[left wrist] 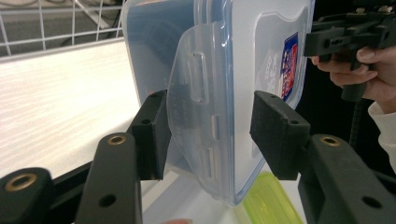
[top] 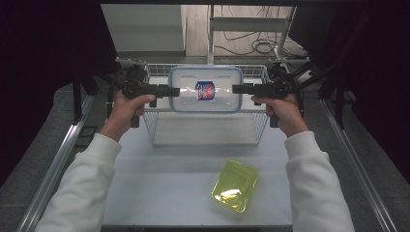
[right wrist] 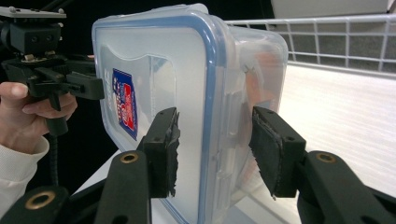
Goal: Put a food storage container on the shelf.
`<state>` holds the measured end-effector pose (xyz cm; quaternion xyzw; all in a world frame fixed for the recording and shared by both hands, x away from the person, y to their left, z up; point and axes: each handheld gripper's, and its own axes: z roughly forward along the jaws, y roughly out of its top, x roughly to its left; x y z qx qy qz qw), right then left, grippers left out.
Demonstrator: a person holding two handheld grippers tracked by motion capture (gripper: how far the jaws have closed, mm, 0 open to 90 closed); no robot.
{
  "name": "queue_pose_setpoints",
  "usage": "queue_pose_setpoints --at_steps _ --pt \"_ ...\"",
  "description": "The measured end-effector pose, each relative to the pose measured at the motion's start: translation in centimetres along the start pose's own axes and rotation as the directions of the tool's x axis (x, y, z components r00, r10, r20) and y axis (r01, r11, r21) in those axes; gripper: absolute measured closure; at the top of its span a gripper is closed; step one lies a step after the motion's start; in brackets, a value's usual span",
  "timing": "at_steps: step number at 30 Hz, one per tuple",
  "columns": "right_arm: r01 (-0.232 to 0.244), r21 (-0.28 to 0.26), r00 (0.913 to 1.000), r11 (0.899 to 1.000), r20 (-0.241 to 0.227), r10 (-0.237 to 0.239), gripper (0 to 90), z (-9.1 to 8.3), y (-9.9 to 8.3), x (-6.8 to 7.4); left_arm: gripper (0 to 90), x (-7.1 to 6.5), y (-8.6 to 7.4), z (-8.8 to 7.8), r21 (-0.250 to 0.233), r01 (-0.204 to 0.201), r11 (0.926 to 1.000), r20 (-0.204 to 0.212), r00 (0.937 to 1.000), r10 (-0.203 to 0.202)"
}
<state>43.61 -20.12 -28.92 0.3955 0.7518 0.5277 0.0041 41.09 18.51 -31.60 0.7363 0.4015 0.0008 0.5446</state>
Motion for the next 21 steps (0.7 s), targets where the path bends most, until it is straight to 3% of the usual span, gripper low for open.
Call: queue_pose_setpoints --at_steps 7,17,21 --pt "-0.025 -0.004 0.9997 1.000 0.004 0.025 51.7 0.2 0.3 -0.8 49.1 0.4 0.6 0.5 0.004 0.015 0.9999 0.005 0.9999 -0.015" --pt "-0.076 -0.031 0.9971 0.997 0.010 0.076 49.9 0.7 0.6 -1.5 46.9 1.3 1.1 1.1 -0.011 0.096 0.9953 0.015 0.9952 -0.096" --pt "-0.074 -0.029 0.9955 0.997 0.058 0.076 50.3 1.1 0.6 -1.5 44.1 1.6 1.3 1.4 -0.008 0.118 0.9930 0.002 0.9930 -0.118"
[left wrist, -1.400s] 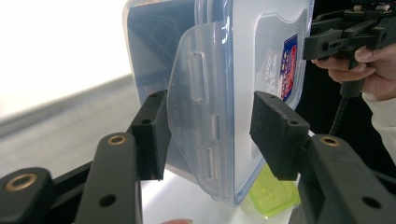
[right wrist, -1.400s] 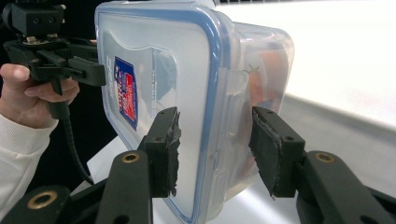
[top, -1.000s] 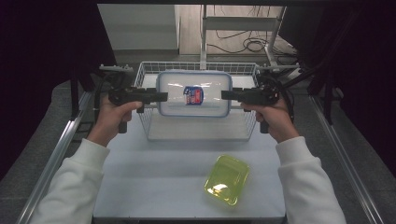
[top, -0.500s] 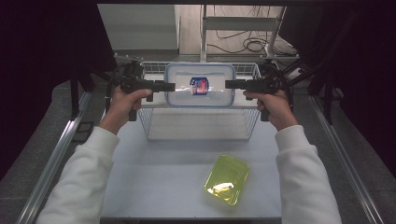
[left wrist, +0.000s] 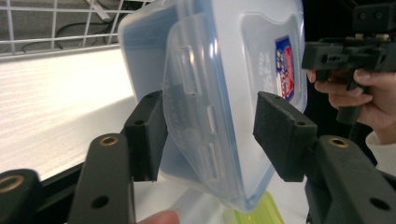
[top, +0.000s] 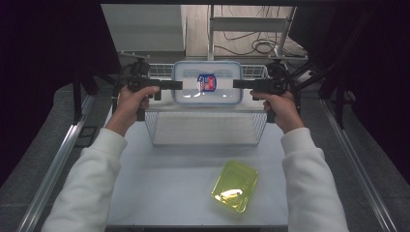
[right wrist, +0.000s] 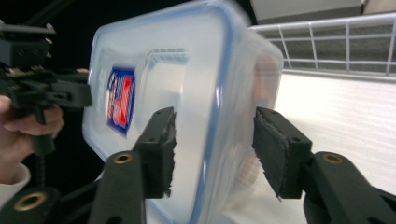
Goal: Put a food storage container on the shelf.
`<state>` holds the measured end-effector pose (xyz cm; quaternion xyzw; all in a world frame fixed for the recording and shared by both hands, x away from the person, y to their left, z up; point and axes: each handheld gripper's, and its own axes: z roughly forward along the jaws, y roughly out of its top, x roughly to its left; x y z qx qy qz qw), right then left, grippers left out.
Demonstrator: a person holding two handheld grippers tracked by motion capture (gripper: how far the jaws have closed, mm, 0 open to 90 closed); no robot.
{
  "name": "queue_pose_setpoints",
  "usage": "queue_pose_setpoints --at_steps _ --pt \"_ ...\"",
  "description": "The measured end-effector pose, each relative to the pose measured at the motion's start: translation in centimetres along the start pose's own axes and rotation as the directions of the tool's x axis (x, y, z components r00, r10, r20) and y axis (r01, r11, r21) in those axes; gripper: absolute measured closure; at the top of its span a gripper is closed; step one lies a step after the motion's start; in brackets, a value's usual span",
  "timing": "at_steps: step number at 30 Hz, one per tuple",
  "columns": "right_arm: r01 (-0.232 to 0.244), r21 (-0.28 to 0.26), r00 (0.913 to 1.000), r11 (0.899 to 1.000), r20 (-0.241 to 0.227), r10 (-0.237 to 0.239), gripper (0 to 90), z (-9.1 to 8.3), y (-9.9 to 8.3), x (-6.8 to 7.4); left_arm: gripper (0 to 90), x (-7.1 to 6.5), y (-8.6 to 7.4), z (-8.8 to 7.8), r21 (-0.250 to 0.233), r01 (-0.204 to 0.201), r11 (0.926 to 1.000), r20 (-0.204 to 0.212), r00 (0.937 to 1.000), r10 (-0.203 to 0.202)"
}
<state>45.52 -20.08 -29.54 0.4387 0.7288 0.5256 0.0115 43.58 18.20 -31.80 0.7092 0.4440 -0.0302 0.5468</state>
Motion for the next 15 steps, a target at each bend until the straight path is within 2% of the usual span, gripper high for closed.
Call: queue_pose_setpoints --at_steps 2,3,4,5,6,7,11,15 --pt "-0.009 0.015 0.9999 1.000 0.012 0.009 48.6 0.3 -0.1 0.1 39.4 0.3 0.1 0.4 0.012 0.011 0.9999 -0.006 0.9999 -0.011" --pt "-0.014 0.021 0.9993 1.000 0.035 0.013 47.5 0.6 -0.1 0.1 36.8 0.7 0.2 0.6 0.012 0.039 0.9992 -0.008 0.9992 -0.039" --pt "-0.033 0.020 0.9987 0.999 0.040 0.032 47.3 0.8 -0.3 0.0 32.2 0.9 0.2 0.6 0.001 0.048 0.9989 -0.021 0.9986 -0.048" --pt "-0.041 0.018 0.9983 0.999 0.042 0.040 48.0 0.9 -0.3 -0.1 32.3 1.0 0.2 0.6 -0.012 0.055 0.9984 -0.042 0.9976 -0.055" --pt "-0.055 0.007 0.9978 0.998 0.037 0.054 48.5 0.9 -0.4 -0.2 31.7 1.2 0.3 0.7 -0.020 0.050 0.9986 -0.061 0.9969 -0.051" --pt "-0.064 -0.004 0.9974 0.998 0.033 0.064 48.6 0.9 -0.5 -0.2 31.8 1.2 0.4 0.7 -0.015 0.049 0.9987 -0.060 0.9970 -0.050" --pt "-0.062 -0.015 0.9972 0.998 0.041 0.063 46.7 0.9 -0.7 -0.1 26.6 0.9 0.5 1.0 -0.019 0.033 0.9993 -0.086 0.9957 -0.035" --pt "-0.049 -0.033 0.9982 0.998 0.034 0.050 45.3 0.2 -0.8 0.2 25.9 0.1 0.5 -0.1 -0.057 0.000 0.9984 -0.102 0.9948 -0.005"
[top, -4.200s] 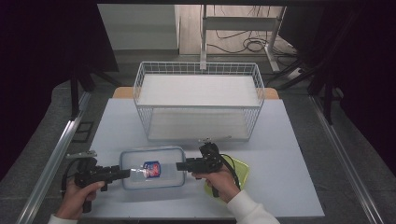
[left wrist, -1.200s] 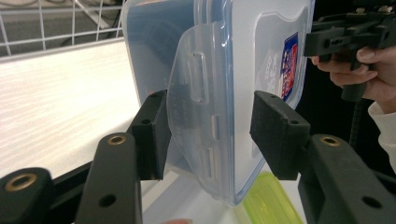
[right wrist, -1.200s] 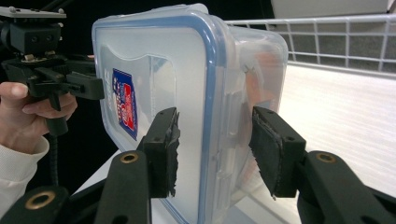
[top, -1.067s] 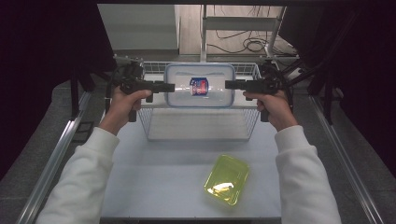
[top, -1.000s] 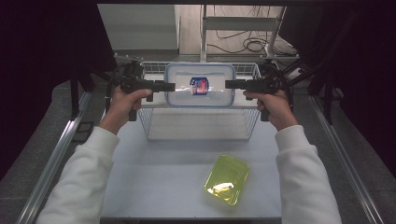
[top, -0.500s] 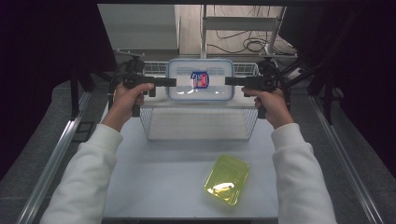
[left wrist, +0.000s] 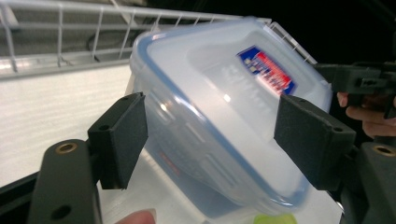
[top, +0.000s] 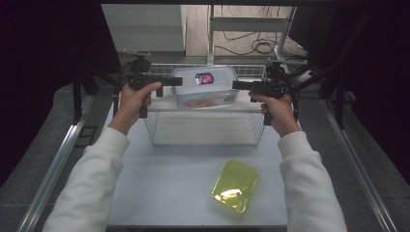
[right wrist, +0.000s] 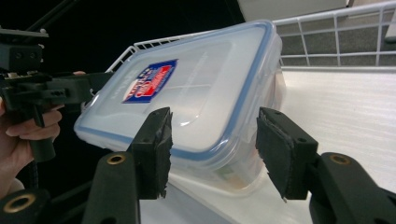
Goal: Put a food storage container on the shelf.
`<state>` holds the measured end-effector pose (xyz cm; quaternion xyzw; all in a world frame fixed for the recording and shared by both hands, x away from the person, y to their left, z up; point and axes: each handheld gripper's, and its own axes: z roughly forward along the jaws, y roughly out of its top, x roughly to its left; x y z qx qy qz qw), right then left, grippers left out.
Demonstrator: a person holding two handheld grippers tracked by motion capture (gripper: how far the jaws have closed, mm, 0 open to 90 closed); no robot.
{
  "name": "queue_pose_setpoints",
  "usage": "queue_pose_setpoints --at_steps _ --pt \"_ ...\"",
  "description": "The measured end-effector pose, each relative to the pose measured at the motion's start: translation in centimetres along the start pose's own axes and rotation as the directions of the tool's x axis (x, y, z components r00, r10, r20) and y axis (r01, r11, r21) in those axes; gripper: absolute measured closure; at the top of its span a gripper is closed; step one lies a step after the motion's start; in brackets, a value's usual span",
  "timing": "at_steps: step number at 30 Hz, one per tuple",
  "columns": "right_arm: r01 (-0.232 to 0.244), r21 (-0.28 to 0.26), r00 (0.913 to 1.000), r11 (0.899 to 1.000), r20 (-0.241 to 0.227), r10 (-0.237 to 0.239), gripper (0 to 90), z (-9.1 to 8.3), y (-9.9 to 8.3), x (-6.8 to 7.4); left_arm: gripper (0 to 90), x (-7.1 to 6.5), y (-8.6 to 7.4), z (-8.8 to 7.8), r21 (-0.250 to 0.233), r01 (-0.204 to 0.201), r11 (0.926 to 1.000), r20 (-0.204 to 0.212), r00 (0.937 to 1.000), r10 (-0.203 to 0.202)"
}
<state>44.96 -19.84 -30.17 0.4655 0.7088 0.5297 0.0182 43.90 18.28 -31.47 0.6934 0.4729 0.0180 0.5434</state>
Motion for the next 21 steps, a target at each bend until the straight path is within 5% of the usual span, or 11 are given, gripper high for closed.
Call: queue_pose_setpoints --at_steps 4,10,15,21 --pt "0.015 -0.016 0.9998 1.000 -0.016 -0.015 42.8 -1.4 -0.1 0.4 37.2 -1.4 -0.8 -2.1 -0.041 -0.060 0.9974 -0.018 0.9981 0.059" --pt "0.020 -0.034 0.9993 0.999 -0.030 -0.022 40.3 -3.4 -1.2 0.5 85.1 -3.2 -3.7 -3.5 0.045 -0.130 0.9904 0.057 0.9902 0.128" --pt "0.031 -0.036 0.9983 0.999 -0.048 -0.033 38.9 -4.4 -2.6 0.5 90.0 -3.7 -5.5 -2.0 0.138 -0.194 0.9713 0.065 0.9804 0.186" --pt "0.047 -0.019 0.9965 0.999 -0.068 -0.048 37.6 -4.6 -4.1 0.4 89.8 -2.5 -5.6 -0.3 0.142 -0.157 0.9773 0.047 0.9872 0.152"
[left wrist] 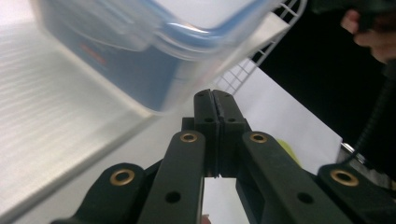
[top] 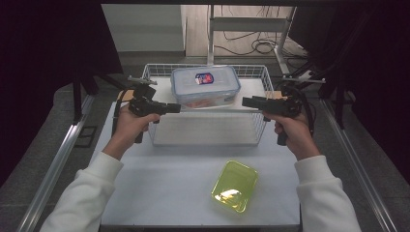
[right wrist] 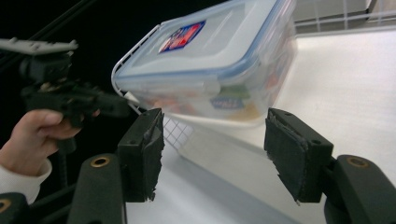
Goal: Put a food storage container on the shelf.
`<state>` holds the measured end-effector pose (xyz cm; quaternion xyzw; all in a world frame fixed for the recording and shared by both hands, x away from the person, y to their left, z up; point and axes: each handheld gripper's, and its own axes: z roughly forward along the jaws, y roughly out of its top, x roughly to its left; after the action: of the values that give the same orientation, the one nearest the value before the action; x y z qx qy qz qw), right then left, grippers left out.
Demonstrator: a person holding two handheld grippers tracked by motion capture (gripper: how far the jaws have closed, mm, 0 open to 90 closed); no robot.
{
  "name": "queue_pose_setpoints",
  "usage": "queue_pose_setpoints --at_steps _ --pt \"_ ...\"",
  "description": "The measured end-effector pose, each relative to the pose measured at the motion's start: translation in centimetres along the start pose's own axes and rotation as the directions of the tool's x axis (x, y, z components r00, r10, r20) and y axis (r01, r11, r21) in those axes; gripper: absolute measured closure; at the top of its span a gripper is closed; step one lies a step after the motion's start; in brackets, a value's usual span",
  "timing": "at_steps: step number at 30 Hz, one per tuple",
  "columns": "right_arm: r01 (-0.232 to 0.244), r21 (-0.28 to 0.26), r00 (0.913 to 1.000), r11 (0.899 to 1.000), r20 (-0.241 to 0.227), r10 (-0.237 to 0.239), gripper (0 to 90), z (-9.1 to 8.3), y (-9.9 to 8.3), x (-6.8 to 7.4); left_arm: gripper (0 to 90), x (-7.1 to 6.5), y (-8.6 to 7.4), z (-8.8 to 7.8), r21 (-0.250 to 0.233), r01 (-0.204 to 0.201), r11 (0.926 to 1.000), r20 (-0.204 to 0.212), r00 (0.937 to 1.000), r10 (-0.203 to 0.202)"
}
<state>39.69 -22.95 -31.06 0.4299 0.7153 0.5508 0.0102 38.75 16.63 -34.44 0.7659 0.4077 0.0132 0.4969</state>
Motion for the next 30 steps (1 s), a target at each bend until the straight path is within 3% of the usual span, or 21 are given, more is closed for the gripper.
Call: queue_pose_setpoints --at_steps 3,5,12,17,21,23,28,30 --pt "-0.001 0.007 0.9996 1.000 -0.027 0.001 36.4 0.0 -0.7 0.0 88.9 0.6 0.1 0.2 -0.008 0.012 0.9999 0.017 0.9998 -0.012" --pt "-0.008 0.009 0.9986 1.000 -0.052 0.008 35.9 0.1 -1.2 0.0 89.0 1.0 0.2 0.3 -0.013 0.020 0.9997 0.008 0.9998 -0.020" --pt "0.013 0.031 0.9982 0.999 -0.060 -0.011 35.2 0.5 -2.1 0.1 89.6 2.0 0.7 0.6 -0.019 0.056 0.9983 -0.009 0.9984 -0.056" --pt "0.028 0.045 0.9985 0.999 -0.049 -0.026 35.1 0.6 -2.4 0.2 89.7 2.0 0.7 0.8 -0.012 0.047 0.9988 -0.018 0.9987 -0.047" --pt "0.035 0.054 0.9987 0.998 -0.038 -0.033 34.5 0.5 -2.9 0.1 87.3 1.1 0.3 0.5 -0.021 0.033 0.9992 -0.006 0.9994 -0.034" --pt "0.035 0.055 0.9988 0.998 -0.036 -0.033 34.2 0.3 -3.2 0.0 83.9 0.4 -0.2 0.0 -0.025 0.015 0.9996 -0.014 0.9998 -0.015" --pt "0.029 0.066 0.9993 0.997 -0.025 -0.027 33.2 -0.4 -4.4 -0.1 61.0 -1.7 -2.3 -1.4 0.010 -0.043 0.9990 -0.047 0.9979 0.043" --pt "0.051 0.078 0.9987 0.996 -0.009 -0.050 33.1 -0.6 -5.0 0.0 52.2 -2.3 -3.3 -1.7 0.020 -0.041 0.9990 -0.054 0.9977 0.042"
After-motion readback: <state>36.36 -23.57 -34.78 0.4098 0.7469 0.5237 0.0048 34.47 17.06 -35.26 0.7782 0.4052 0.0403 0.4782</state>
